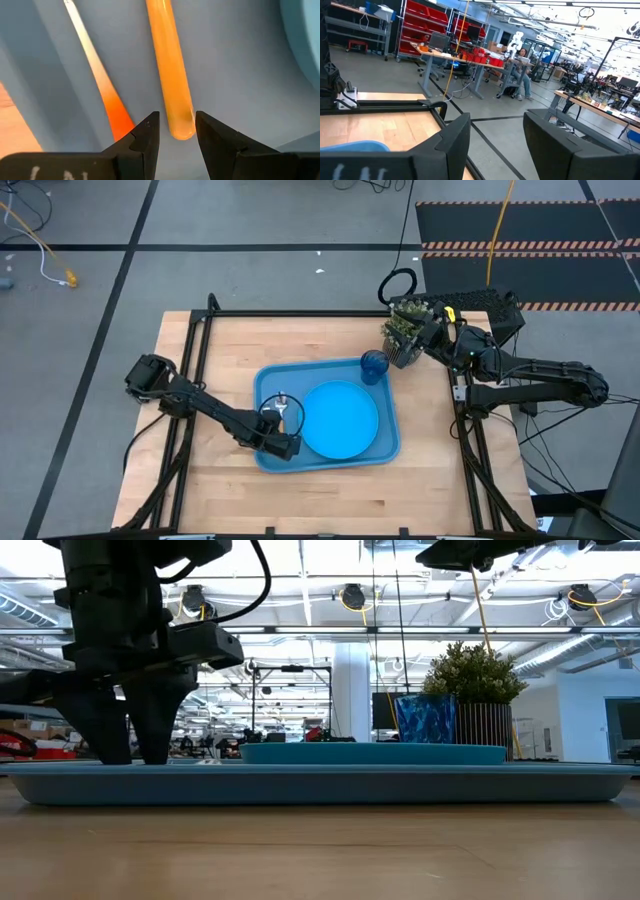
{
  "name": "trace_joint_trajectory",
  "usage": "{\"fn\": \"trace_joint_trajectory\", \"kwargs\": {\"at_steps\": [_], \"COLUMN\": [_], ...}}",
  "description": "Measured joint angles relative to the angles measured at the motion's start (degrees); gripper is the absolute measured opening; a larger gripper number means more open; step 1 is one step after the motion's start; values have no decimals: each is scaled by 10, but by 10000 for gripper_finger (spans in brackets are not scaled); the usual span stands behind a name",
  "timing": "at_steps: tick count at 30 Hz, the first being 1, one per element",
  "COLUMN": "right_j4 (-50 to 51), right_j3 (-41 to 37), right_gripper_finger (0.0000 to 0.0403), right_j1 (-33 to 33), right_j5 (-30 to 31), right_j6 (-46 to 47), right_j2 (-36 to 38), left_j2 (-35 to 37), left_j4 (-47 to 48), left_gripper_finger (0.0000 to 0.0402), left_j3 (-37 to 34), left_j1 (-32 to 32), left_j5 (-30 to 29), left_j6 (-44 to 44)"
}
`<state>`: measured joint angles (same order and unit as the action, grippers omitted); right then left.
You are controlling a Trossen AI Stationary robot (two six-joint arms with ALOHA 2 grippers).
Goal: Pick and place plate/cup/fork/spoon on tray
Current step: Adjust the blue tray
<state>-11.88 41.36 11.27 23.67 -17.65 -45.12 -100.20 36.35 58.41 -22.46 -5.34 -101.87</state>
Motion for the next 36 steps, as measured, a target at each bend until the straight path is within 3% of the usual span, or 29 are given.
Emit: {"fn": "trace_joint_trajectory", "kwargs": {"at_steps": [14, 22, 31, 36], "right_j4": [0, 0, 63, 131], "right_j3": [0, 0, 0, 0], "right_gripper_finger": [176, 176, 176, 176], "right_j1": [0, 0, 0, -6], "right_j5": [0, 0, 5, 68], "right_j6": [0, 0, 54, 121], "right_j2": [0, 0, -3, -23], "left_j2": [0, 32, 140, 171], "left_j4": [1, 8, 122, 243], "left_gripper_finger": [129, 129, 129, 129], "left_j3": [0, 0, 0, 0], "left_j1": [5, 19, -11, -45], "left_j5": [-11, -75, -174, -196], "left_j6": [23, 112, 159, 163]}}
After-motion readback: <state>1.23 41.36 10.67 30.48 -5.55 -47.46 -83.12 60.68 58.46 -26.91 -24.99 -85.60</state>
